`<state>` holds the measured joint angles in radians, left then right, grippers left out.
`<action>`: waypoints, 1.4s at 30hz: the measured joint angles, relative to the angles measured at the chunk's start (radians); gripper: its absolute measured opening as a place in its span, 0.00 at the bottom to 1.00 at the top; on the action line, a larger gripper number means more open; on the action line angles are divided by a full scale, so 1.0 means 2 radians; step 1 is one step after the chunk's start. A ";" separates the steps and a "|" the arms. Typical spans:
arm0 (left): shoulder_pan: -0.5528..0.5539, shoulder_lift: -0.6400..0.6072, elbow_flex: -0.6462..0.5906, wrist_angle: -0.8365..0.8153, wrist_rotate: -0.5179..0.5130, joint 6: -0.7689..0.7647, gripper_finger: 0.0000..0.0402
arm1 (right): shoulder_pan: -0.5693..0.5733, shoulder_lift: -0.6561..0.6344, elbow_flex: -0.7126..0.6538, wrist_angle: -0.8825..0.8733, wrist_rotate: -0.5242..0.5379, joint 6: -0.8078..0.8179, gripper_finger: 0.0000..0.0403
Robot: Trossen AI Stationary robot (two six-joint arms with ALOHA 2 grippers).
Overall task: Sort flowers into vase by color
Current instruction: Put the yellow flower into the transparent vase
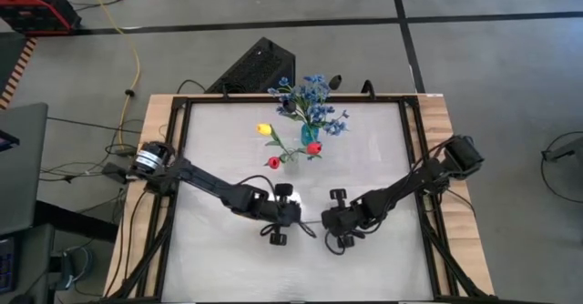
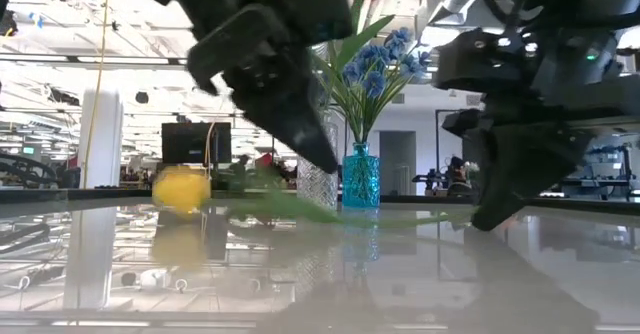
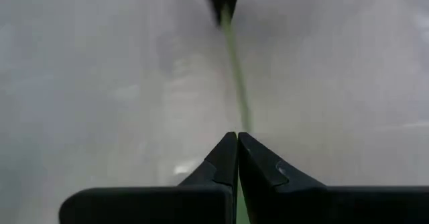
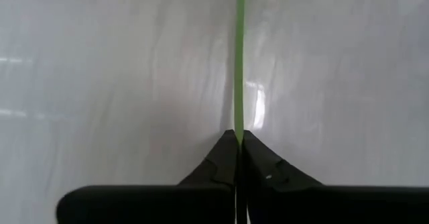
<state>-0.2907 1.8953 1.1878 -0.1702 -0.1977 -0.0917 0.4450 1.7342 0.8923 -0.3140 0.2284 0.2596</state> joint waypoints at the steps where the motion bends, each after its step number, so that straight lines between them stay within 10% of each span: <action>1: -0.004 -0.006 -0.004 -0.008 -0.016 -0.001 0.00 | 0.003 -0.002 0.000 -0.006 0.000 -0.001 0.09; 13: -0.062 -0.146 -0.247 0.363 -0.108 -0.024 0.00 | 0.028 -0.086 -0.110 0.140 0.006 0.002 0.06; 23: -0.065 -0.228 -0.418 0.637 -0.175 -0.023 0.07 | 0.040 -0.145 -0.161 0.329 -0.107 -0.081 0.06; 35: -0.065 -0.107 -0.299 0.619 -0.126 0.026 0.45 | -0.006 -0.099 -0.161 0.592 -0.115 -0.159 0.06; 42: -0.064 -0.055 -0.213 0.619 -0.094 0.098 0.51 | -0.027 -0.052 -0.160 0.650 -0.113 -0.152 0.06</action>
<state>-0.4191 1.7847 0.7610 1.0671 -0.3865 0.1034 0.3908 1.6293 0.5720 0.9869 0.0015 -0.0445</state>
